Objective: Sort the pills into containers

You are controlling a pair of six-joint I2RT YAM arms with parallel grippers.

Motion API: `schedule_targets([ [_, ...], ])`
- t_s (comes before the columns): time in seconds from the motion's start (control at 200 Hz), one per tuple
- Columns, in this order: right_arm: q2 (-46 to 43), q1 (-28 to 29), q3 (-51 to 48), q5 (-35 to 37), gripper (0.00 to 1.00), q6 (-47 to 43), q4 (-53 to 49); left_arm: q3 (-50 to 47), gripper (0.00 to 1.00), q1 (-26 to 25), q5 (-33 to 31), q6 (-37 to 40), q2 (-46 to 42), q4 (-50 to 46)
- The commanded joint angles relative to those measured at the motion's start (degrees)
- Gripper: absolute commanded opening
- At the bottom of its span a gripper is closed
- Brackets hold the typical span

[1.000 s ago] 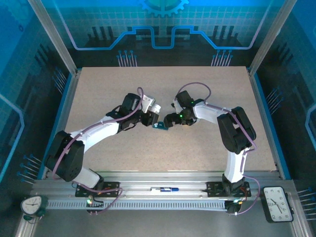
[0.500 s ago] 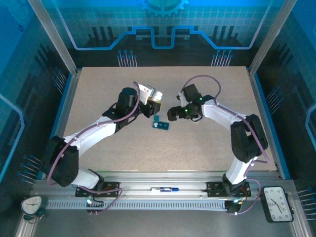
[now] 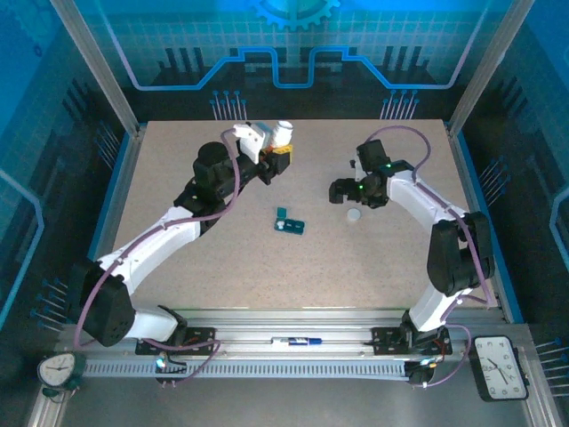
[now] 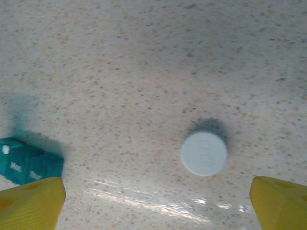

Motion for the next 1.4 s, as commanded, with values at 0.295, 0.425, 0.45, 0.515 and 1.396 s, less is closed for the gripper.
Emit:
schedule_targets([
  [0.295, 5.6, -3.7, 3.5, -1.6, 0.96, -4.1, -6.8, -1.1, 0.0, -1.0, 3.6, -3.8, 8.3, 23.4],
  [0.425, 9.2, -3.6, 5.1, -2.0, 0.92, -4.8, -7.7, -1.4, 0.0, -1.7, 4.6, -1.9, 9.1, 22.9],
  [0.45, 9.8, -3.5, 5.3, -1.9, 0.92, -4.9, -7.8, -1.5, 0.0, -1.7, 4.8, -1.8, 9.1, 22.8],
  [0.515, 11.1, -3.4, 5.5, -1.1, 0.91, -5.2, -8.0, -2.3, 0.0, -1.8, 5.0, -1.9, 9.3, 23.5],
  [1.396, 18.2, -0.5, 8.0, 2.8, 0.64, -7.0, -8.2, -4.9, 0.0, -1.8, 7.9, -8.0, 12.1, 26.9],
])
